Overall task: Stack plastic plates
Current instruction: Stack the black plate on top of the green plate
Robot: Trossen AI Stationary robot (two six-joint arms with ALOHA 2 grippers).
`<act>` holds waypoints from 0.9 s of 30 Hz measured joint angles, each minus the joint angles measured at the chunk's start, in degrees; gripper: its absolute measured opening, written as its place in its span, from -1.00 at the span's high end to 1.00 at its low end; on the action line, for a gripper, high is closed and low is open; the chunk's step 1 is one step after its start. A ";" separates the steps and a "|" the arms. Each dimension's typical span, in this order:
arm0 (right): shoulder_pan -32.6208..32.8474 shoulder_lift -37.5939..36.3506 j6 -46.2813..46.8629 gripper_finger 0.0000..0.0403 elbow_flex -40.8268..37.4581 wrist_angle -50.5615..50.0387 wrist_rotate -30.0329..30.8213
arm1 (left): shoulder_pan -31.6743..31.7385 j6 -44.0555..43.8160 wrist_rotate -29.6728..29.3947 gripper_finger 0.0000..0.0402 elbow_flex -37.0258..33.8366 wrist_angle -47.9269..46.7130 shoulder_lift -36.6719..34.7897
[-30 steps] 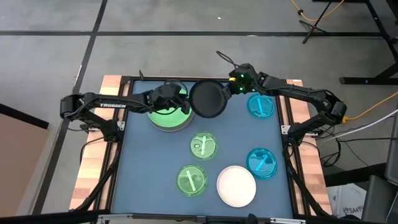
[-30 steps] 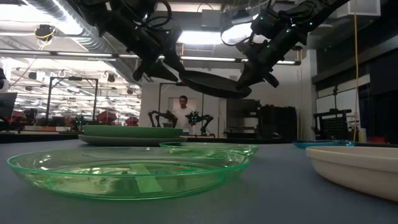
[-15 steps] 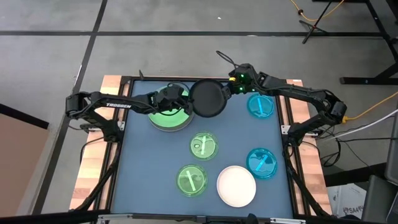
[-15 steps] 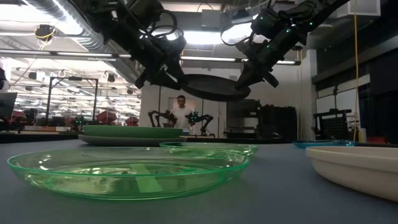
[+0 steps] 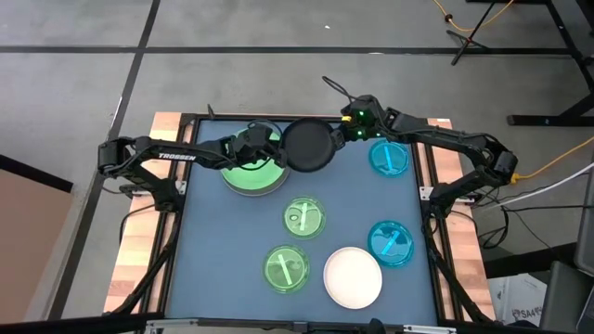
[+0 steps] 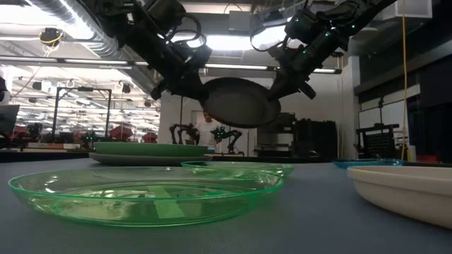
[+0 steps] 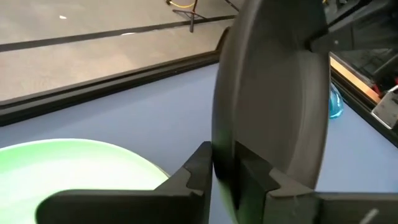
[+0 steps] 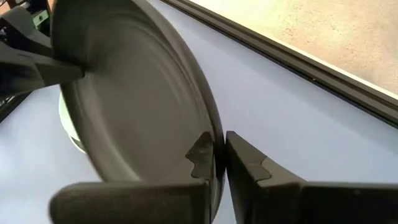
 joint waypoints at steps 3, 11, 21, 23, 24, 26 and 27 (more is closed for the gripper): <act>0.00 0.00 0.00 0.81 0.00 0.01 -0.12 | 0.00 0.02 -0.31 0.84 0.00 0.02 0.00; 0.00 0.00 -0.61 0.60 0.00 0.22 -0.04 | -0.02 0.20 -1.36 0.87 -0.01 -0.04 0.00; -0.09 -0.07 -0.73 0.58 0.00 0.20 -2.77 | 2.45 0.58 -0.73 0.88 -0.01 0.01 0.00; -0.07 -0.38 -1.41 0.58 0.00 -0.17 -3.40 | 3.13 0.59 -0.66 0.90 -0.01 0.03 0.00; -0.07 -0.48 -2.22 0.58 0.00 -0.24 -3.68 | 3.48 0.59 -0.66 0.91 -0.01 0.03 0.00; -0.09 -0.84 -2.62 0.58 0.00 -0.95 -3.98 | 4.15 0.64 -0.56 0.93 0.00 0.04 0.00; -0.09 -0.94 -2.68 0.58 0.00 -1.39 -4.06 | 4.45 0.73 -0.60 0.94 -0.01 -0.06 0.00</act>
